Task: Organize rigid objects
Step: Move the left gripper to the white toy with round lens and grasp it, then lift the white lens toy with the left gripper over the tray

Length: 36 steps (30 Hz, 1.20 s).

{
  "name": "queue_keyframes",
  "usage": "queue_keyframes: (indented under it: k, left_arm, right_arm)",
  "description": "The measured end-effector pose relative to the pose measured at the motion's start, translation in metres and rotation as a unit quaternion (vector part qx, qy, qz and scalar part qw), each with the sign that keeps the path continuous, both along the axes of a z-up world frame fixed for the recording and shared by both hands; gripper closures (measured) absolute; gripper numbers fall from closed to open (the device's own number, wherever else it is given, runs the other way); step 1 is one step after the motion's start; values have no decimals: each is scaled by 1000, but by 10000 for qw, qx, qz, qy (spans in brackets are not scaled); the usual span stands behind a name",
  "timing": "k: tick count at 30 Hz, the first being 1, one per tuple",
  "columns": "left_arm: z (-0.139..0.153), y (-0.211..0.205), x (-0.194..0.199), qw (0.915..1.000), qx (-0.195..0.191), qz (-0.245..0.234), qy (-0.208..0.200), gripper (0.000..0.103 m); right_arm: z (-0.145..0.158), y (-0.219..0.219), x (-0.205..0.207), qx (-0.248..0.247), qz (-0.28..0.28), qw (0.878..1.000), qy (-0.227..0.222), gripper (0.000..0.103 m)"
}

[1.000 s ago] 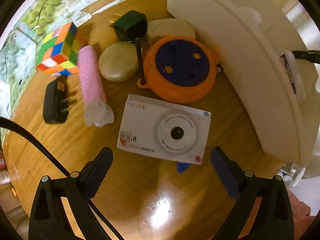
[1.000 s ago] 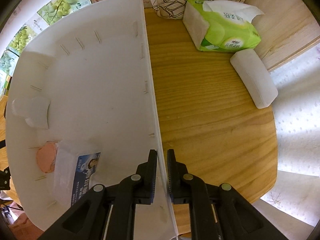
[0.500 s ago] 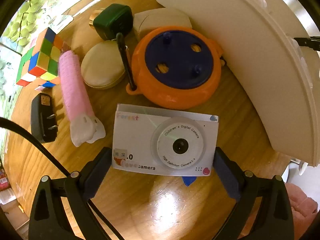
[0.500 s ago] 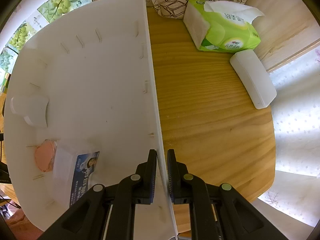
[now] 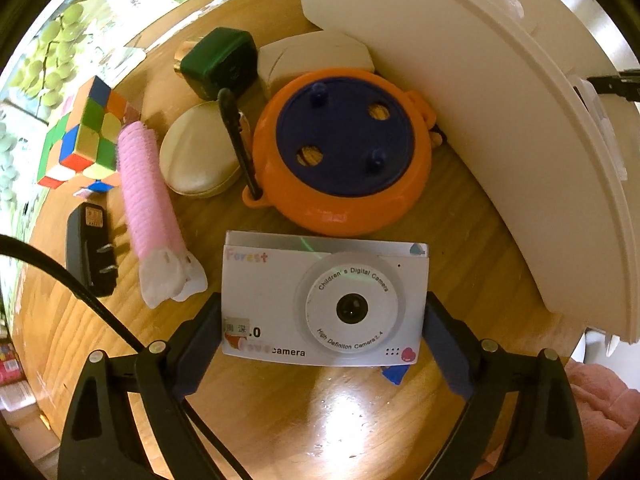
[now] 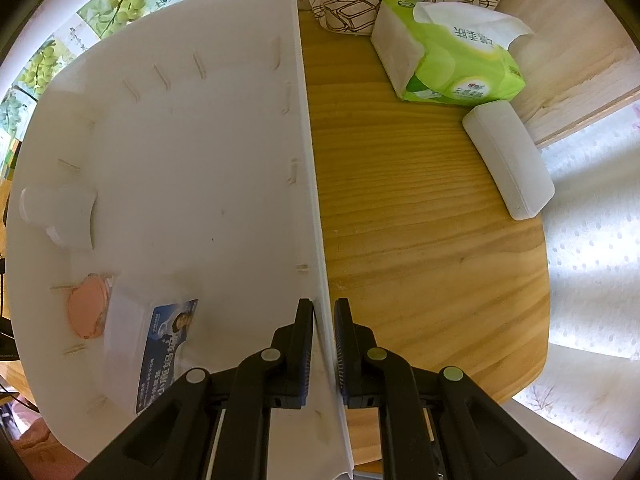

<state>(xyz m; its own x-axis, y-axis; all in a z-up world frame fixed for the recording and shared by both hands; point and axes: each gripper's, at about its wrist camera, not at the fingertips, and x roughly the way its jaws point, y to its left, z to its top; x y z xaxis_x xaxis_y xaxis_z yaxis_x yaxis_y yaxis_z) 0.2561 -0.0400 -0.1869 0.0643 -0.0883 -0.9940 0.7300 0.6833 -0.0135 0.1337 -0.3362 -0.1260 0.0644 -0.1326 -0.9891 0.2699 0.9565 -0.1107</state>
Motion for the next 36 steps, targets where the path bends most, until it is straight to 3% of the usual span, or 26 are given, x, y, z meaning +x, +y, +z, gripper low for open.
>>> queue_keyframes:
  k: [9,15,21,25,32,36]
  left_arm:
    - [1,13,-17,9980,-140,610,-128,10]
    - [0,27,-34,9912,-355,1273,-46,10]
    - [6,36,-56,9797,-660,1893,-30,10]
    - [13,46,-72,9664,-979,2378,-11,10]
    - [34,62,-110,9455,-1260,2994,-227,10]
    - [48,76,-113,9350,-1408,3221,-458,10]
  right_arm:
    - [-1,0,0,33,45,10000,39,92]
    - [-3,-1,-1,55,8,10000,27,92]
    - [-3,-6,-2,153,-60,9999,51,92]
    - [-4,-8,-1,190,13,9998,108,92]
    - [-7,-10,5,296,314,9989,200,92]
    - [-8,-9,10,343,502,9979,213,92]
